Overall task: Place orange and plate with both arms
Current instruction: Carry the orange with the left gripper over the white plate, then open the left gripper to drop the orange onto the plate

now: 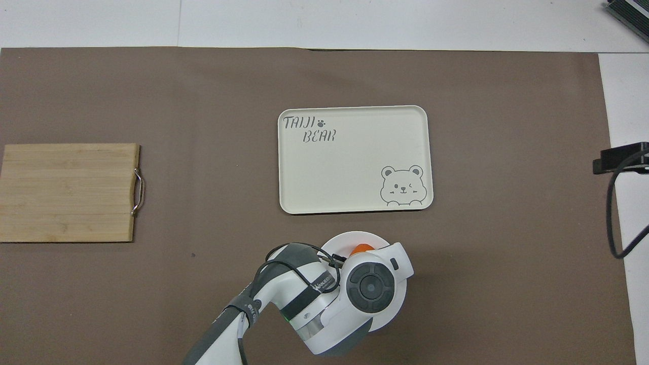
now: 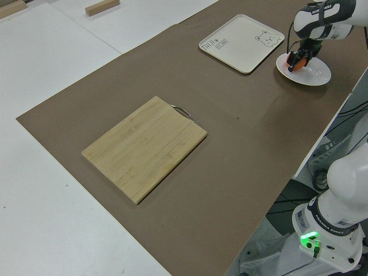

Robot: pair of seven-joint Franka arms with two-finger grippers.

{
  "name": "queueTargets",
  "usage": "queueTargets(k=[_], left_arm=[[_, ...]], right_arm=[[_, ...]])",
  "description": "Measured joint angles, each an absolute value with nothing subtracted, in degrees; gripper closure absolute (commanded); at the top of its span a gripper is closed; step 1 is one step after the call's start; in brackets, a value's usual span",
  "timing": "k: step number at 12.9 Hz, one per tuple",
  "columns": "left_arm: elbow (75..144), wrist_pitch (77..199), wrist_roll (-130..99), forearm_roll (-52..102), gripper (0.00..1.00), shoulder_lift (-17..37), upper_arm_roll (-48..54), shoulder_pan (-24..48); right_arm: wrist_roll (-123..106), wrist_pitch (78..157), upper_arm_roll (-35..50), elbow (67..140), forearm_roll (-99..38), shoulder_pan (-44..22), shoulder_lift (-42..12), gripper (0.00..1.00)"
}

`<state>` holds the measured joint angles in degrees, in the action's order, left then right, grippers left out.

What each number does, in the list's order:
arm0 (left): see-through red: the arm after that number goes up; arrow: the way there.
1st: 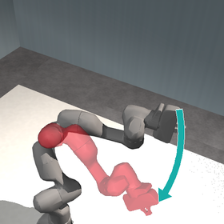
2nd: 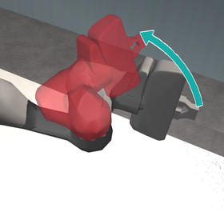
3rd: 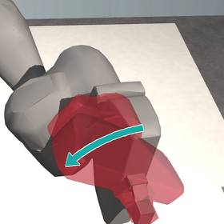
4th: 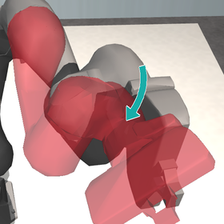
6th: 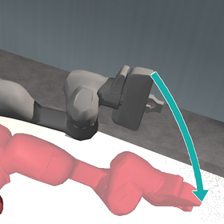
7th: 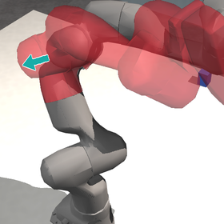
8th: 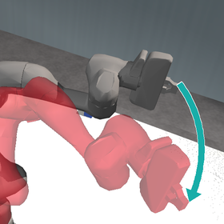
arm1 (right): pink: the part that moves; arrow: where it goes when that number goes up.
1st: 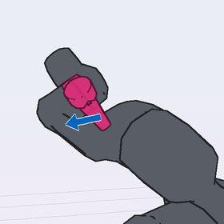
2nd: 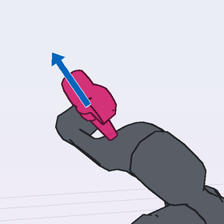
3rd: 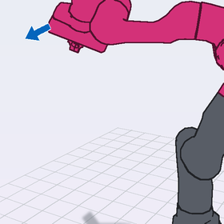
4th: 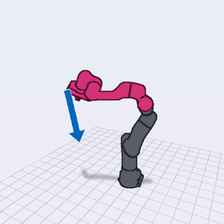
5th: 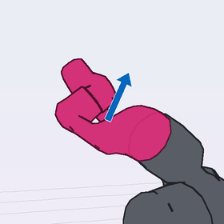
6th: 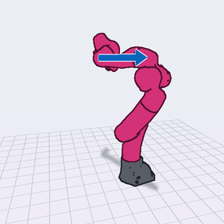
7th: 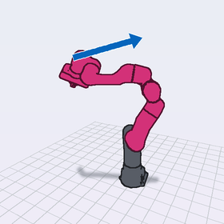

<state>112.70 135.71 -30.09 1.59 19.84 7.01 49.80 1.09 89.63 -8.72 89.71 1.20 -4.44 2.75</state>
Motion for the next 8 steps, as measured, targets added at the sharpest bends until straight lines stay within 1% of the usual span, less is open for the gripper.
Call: queueTargets(k=[2,4,8], left_arm=[[112.48,135.43,-30.38,1.60,0.00,19.29,6.07,49.66],[112.05,134.16,-30.38,1.59,0.00,17.47,5.39,48.51],[111.43,126.37,-30.20,1.59,0.00,11.28,4.95,41.84]], right_arm=[[1.09,89.63,-8.72,89.71,1.20,-4.44,2.75,0.00],[1.09,89.63,-8.72,89.71,1.20,-4.44,2.75,0.00],[1.09,89.63,-8.72,89.71,1.20,-4.44,2.75,0.00]])
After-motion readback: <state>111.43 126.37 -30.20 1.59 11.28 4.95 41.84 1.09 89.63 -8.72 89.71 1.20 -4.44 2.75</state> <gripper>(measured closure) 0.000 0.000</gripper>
